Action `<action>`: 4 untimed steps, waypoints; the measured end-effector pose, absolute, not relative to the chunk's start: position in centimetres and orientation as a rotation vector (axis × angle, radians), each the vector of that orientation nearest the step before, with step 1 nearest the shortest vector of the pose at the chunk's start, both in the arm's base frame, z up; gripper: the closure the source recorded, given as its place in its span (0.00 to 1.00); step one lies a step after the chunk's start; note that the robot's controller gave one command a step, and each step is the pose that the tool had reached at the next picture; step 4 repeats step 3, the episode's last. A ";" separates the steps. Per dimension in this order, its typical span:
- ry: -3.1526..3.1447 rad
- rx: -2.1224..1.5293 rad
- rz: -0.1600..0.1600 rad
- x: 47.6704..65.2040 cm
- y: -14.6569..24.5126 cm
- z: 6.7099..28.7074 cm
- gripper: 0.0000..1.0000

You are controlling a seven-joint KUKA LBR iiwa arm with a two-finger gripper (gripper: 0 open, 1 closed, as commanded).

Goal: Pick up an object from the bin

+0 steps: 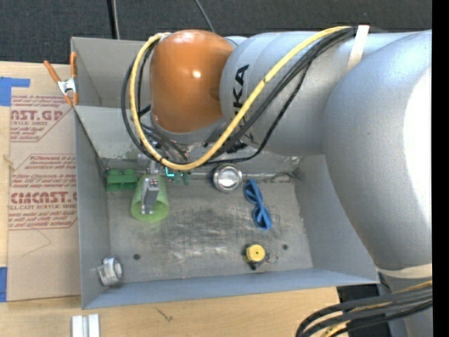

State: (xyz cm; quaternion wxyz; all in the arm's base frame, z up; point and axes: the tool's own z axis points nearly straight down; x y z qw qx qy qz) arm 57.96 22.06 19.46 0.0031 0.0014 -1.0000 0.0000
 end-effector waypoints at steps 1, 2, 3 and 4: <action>-3.143 -0.146 -0.005 57.3 20.1 7.3 0.00; -3.145 -0.146 -0.008 57.5 20.2 7.7 1.00; -3.148 -0.135 -0.007 58.1 22.0 23.6 1.00; -3.148 -0.135 -0.007 58.1 22.0 23.6 1.00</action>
Offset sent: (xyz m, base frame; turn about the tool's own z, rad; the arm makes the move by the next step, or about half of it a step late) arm -0.0063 -0.0205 -0.1192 0.0960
